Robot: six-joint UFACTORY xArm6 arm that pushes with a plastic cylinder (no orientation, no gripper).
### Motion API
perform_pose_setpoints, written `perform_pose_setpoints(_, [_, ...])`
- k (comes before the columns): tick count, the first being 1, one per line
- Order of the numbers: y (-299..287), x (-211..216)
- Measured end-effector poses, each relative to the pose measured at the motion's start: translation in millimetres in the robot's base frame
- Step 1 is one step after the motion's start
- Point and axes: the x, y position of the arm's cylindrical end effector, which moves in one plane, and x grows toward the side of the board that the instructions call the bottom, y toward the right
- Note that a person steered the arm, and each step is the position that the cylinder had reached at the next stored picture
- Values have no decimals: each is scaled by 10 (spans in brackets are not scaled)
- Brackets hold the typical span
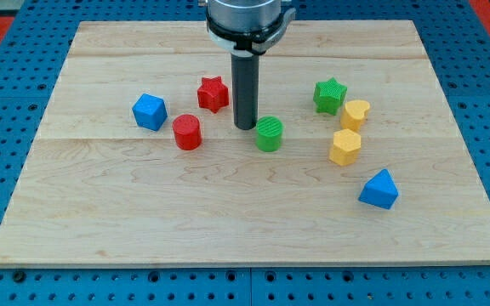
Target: Push the blue cube into the red circle
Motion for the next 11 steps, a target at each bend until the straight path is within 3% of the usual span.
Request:
perform_pose_setpoints(1, [265, 324])
perform_pose_setpoints(2, [515, 383])
perform_pose_setpoints(3, [280, 469])
perform_pose_setpoints(5, [-966, 743])
perform_pose_setpoints(6, [-1669, 665])
perform_pose_setpoints(7, [-1998, 369])
perform_pose_setpoints(9, [-1998, -358])
perform_pose_setpoints(11, [-1029, 23])
